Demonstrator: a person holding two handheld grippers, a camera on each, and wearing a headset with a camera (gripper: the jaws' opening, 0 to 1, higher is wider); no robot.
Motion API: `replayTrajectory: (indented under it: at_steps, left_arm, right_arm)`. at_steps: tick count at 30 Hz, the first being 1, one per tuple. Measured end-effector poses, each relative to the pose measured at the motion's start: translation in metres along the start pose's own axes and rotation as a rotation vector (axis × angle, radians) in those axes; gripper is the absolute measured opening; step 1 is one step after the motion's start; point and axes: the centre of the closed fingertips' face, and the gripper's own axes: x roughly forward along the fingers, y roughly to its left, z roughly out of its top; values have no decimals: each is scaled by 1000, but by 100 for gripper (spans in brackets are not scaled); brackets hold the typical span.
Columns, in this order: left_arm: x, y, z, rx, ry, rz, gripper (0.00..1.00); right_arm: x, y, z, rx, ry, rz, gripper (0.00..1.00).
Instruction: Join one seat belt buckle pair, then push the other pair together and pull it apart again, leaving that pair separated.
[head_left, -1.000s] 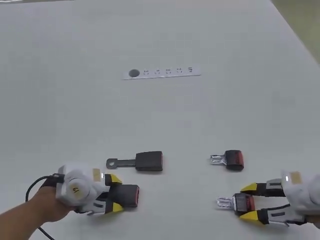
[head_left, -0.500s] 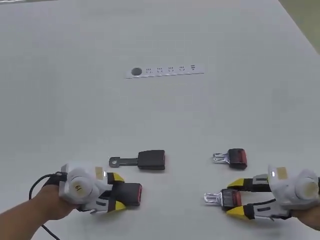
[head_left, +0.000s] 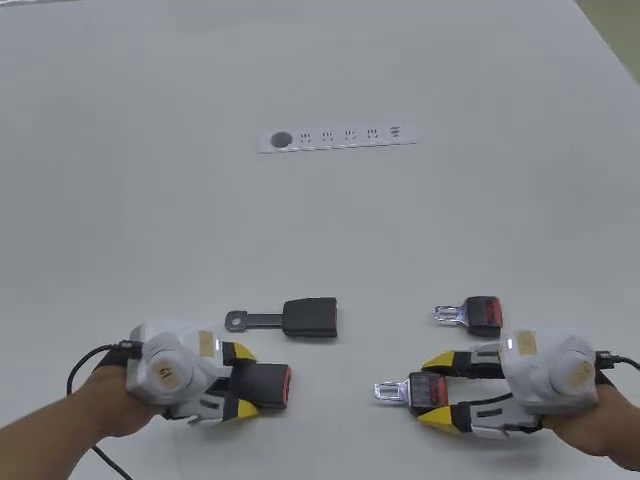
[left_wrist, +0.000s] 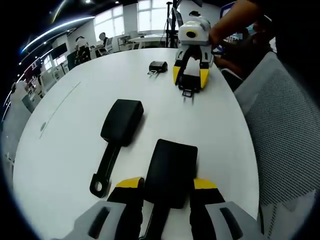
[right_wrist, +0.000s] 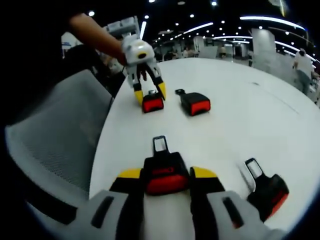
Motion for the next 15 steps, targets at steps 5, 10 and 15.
replayTrajectory:
  at_steps: [5, 10, 15]
  left_arm:
    - [0, -1, 0, 0, 2, 0, 37]
    - [1, 0, 0, 0, 3, 0, 37]
    - [1, -1, 0, -2, 5, 1, 37]
  right_arm:
    - [13, 1, 10, 0, -24, 14, 36]
    - [30, 3, 20, -3, -39, 19, 36]
    - [41, 5, 28, -7, -41, 21, 36]
